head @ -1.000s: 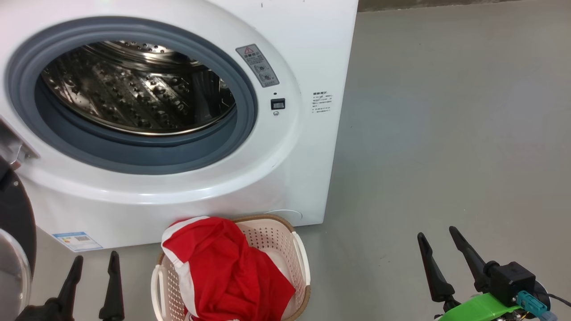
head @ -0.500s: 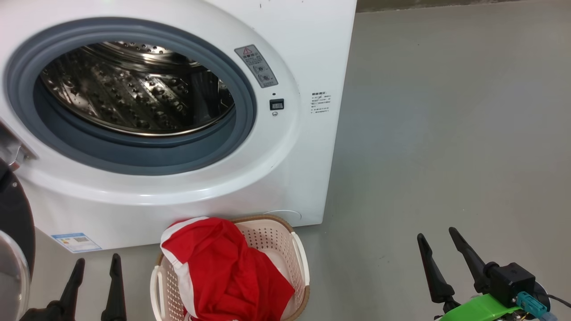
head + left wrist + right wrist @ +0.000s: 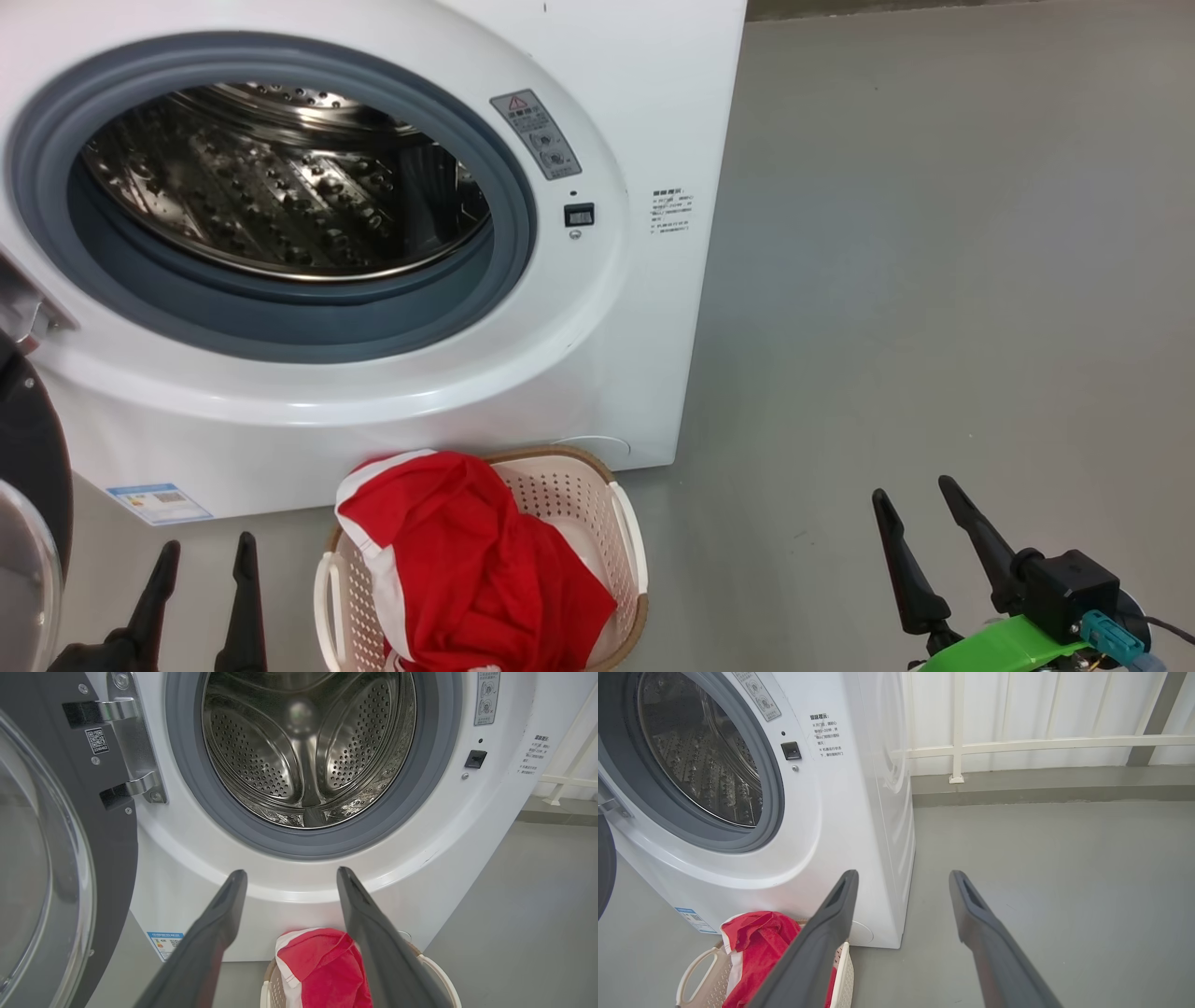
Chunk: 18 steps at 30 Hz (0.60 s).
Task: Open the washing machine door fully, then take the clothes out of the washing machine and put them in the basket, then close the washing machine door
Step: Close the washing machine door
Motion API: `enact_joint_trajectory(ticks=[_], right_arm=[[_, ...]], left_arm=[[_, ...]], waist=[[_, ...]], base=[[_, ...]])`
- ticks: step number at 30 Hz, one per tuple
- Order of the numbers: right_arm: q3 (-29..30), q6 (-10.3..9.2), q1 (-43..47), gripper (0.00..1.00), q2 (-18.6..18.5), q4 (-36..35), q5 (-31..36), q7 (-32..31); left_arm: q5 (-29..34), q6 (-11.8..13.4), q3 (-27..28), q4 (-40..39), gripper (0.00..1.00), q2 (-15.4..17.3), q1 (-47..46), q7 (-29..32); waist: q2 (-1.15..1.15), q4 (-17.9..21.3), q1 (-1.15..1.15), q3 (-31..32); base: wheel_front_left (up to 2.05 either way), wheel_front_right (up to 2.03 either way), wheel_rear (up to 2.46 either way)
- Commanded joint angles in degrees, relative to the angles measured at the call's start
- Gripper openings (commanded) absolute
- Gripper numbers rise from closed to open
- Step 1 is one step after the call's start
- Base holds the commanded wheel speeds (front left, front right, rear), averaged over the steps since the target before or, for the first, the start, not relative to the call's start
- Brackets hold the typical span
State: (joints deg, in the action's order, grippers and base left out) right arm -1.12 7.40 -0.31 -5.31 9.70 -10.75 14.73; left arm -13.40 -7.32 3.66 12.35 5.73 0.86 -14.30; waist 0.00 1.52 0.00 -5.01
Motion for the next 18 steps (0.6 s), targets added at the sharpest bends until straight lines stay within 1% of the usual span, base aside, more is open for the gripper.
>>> enact_joint_trajectory(ticks=[1,5,13,18], right_arm=[[-1.4,0.09,-0.7,1.0,-0.2,-1.4,-0.2,0.3],[-1.4,0.09,-0.8,1.0,-0.2,-1.5,-0.1,0.3],[-1.3,0.09,-1.1,1.0,-0.1,-1.6,0.1,0.3],[-1.3,0.09,-1.0,1.0,-0.1,-1.6,0.1,0.3]], left_arm=[[0.4,-0.2,2.1,-1.3,1.0,0.9,-1.6,-0.7],[0.3,-0.2,2.0,-1.6,1.0,0.8,-1.6,-0.7],[0.1,-0.2,2.0,-2.1,1.0,0.9,-1.8,-0.7],[0.2,-0.2,2.3,-2.2,1.0,0.7,-1.6,-0.7]], waist=[[0.0,0.0,0.0,-0.1],[0.0,0.1,0.0,-0.3],[0.0,0.0,0.0,-0.8],[0.0,-0.1,0.0,-0.9]], base=[[-0.67,0.67,0.0],[-1.01,1.01,0.0],[-1.44,1.44,0.0],[-0.89,0.89,0.0]])
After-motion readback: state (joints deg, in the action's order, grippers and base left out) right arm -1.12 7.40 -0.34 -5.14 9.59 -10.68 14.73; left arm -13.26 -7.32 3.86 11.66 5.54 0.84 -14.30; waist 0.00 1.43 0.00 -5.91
